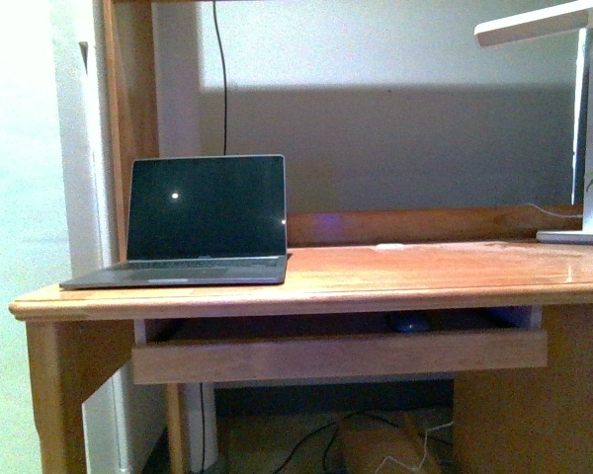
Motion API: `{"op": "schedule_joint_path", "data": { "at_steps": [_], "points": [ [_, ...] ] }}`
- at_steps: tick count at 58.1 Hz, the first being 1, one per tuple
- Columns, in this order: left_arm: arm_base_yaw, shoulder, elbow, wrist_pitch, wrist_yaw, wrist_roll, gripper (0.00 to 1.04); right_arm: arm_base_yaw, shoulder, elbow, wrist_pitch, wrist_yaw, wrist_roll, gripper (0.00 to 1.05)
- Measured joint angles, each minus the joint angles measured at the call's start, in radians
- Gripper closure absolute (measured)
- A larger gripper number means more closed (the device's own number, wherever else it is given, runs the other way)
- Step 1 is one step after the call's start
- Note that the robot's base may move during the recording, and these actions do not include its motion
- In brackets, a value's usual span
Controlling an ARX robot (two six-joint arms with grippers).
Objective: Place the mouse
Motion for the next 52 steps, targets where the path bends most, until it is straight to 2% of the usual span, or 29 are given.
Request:
{"op": "schedule_joint_path", "data": {
  "at_steps": [8,17,31,41,52],
  "points": [
    [-0.047,0.252,0.111,0.161,0.009,0.226,0.08,0.0,0.0,0.0,0.0,0.0,0.0,0.07],
    [-0.106,0.438,0.257,0.23,0.055,0.431,0.08,0.0,0.0,0.0,0.0,0.0,0.0,0.07],
    [-0.178,0.649,0.552,0.17,0.109,0.645,0.08,0.0,0.0,0.0,0.0,0.0,0.0,0.07],
    [-0.222,0.783,0.793,0.074,0.11,0.726,0.08,0.0,0.0,0.0,0.0,0.0,0.0,0.07],
    [-0.266,0.895,0.943,0.003,0.116,0.776,0.08,0.0,0.0,0.0,0.0,0.0,0.0,0.07]
  ]
}}
